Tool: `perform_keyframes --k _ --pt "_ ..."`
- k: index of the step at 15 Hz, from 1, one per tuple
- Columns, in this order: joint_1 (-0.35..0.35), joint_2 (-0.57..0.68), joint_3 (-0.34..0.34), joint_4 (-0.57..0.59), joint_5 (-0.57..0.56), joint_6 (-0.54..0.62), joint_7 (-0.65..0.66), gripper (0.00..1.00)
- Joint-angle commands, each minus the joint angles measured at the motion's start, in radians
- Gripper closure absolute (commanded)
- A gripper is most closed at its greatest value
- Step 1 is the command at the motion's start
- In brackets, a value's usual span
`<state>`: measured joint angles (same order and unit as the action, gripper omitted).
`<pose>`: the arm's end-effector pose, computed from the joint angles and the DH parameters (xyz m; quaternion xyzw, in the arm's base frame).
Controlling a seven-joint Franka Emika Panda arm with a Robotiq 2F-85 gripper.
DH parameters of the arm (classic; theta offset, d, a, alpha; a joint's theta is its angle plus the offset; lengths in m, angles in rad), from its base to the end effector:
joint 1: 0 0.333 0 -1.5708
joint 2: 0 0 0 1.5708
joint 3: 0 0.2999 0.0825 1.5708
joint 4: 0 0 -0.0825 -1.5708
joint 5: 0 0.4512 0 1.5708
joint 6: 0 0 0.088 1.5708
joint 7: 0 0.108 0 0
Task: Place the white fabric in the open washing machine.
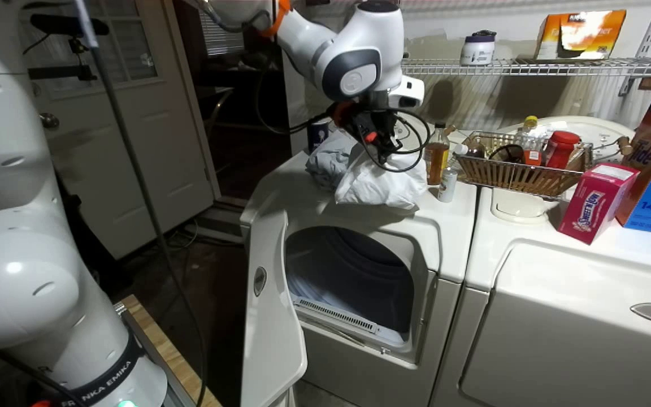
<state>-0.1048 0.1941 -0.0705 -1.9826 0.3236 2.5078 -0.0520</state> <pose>0.6642 -0.1188 0.3487 -0.9656 0.1703 -0.1749 0.0898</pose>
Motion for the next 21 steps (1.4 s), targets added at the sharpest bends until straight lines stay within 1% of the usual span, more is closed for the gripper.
perform_keyframes --k 1,3,4,5,7,9,10,13,18,20,21 --pt "0.033 0.139 0.009 0.1 -0.058 0.09 0.111 0.98" --pt "0.059 0.197 -0.003 0.151 -0.116 0.11 0.168 0.98" --pt "0.075 0.22 -0.016 0.178 -0.162 0.106 0.202 0.98" --pt "0.084 0.24 -0.019 0.206 -0.191 0.099 0.214 0.98" --pt "0.116 0.278 -0.033 0.259 -0.286 0.107 0.225 0.98" --pt "0.138 0.301 -0.04 0.298 -0.361 0.095 0.213 0.98" --pt "0.146 0.312 -0.041 0.311 -0.385 0.088 0.211 0.72" --pt "0.154 0.338 -0.02 0.332 -0.422 0.096 0.163 0.53" --pt "0.129 0.345 0.055 0.335 -0.392 0.073 0.024 0.19" --pt "0.13 0.354 0.063 0.34 -0.404 0.058 -0.016 0.05" --pt "0.136 0.361 0.059 0.344 -0.416 0.049 -0.028 0.01"
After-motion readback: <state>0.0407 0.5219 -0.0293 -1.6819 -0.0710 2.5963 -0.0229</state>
